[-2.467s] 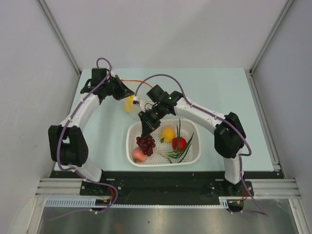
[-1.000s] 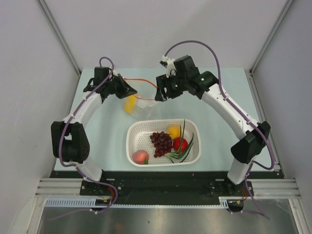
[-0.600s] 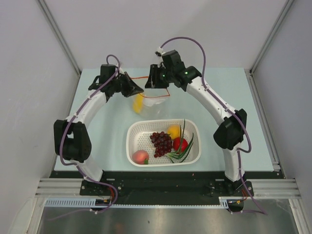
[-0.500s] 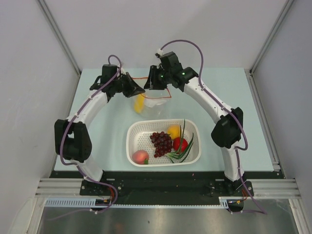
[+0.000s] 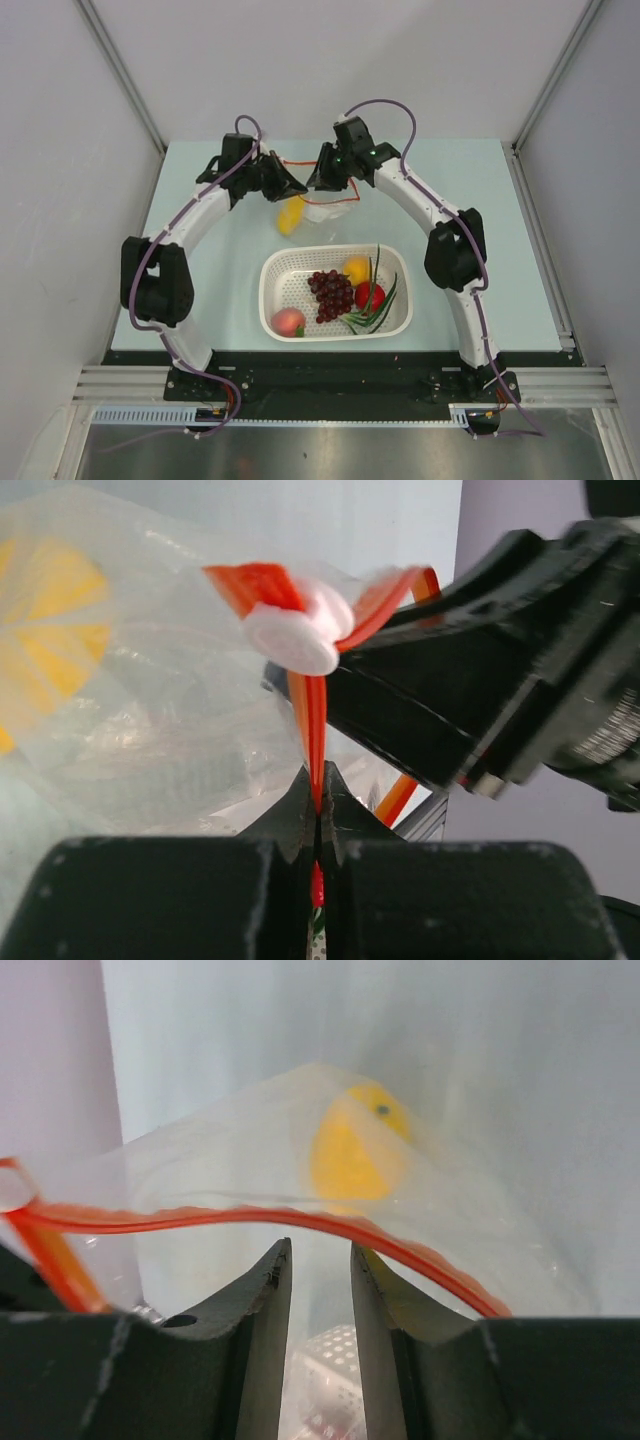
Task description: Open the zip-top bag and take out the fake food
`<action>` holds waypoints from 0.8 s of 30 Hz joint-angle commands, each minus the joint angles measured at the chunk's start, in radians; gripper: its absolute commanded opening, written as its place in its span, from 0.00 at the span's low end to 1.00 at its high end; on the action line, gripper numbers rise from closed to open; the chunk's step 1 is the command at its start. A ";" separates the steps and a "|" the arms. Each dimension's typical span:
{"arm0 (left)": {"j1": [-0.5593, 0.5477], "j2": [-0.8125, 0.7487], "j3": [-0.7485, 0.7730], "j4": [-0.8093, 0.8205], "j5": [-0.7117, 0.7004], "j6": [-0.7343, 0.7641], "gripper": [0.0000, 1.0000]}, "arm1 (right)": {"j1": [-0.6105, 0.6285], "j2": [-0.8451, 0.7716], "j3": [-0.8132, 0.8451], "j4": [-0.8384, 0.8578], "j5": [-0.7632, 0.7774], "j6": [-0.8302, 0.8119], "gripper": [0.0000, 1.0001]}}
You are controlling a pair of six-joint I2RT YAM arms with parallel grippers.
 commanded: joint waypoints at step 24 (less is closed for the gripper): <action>-0.067 0.152 0.295 0.014 0.055 -0.070 0.00 | 0.012 0.143 -0.042 0.118 -0.136 0.014 0.42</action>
